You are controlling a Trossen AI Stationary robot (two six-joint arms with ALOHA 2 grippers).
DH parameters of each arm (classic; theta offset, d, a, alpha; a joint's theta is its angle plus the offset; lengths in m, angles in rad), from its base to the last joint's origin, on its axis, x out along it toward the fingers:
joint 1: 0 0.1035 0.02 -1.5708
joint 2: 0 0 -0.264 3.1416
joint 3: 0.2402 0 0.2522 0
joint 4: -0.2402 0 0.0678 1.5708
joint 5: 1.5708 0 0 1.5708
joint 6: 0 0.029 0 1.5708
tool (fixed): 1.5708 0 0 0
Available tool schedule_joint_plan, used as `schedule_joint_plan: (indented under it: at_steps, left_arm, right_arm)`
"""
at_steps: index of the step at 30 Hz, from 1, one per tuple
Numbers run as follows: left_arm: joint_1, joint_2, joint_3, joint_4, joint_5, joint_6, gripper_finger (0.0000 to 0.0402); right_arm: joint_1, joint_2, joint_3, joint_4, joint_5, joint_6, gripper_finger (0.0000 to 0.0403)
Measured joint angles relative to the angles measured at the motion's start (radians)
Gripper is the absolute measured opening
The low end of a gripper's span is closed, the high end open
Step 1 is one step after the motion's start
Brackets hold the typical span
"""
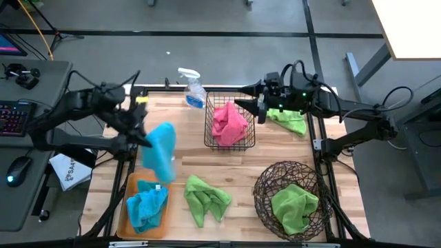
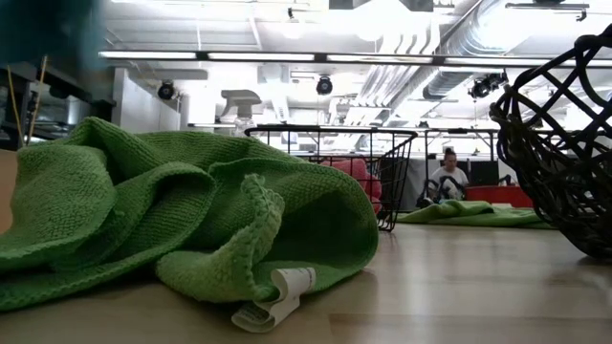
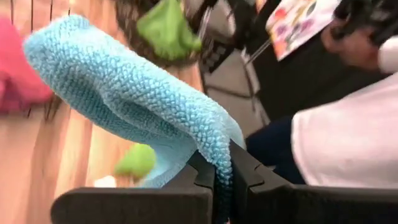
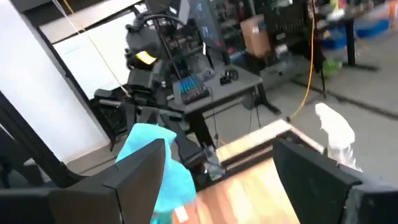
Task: Sort microfiber towel by color & place in baskets
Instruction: Put the blue towel into the orange bin
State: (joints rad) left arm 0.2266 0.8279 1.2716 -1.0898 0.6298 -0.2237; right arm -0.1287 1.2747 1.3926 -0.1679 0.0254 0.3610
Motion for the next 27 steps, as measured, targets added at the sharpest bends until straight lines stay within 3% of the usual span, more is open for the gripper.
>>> schedule_joint_plan:
  at_steps: [7,12,19,27]
  left_arm:
    - [-0.160,-0.007,0.000,-0.098,-0.161,-0.045,0.0000]
    - [-0.396,0.078,0.000,-0.211,-0.286,-0.166,0.0000]
    - [-0.770,0.244,0.000,-0.242,-0.411,-0.437,0.0000]
    - [-1.104,0.433,0.000,-0.241,-0.510,-0.848,0.0000]
  right_arm:
    - [0.000,0.001,0.000,-0.150,0.038,0.164,0.0293]
    - [0.036,0.001,0.000,-0.249,0.042,0.192,0.0293]
    - [0.140,0.001,0.000,-0.384,0.053,0.160,0.0293]
    - [0.277,0.002,0.000,-0.489,0.202,0.146,0.0293]
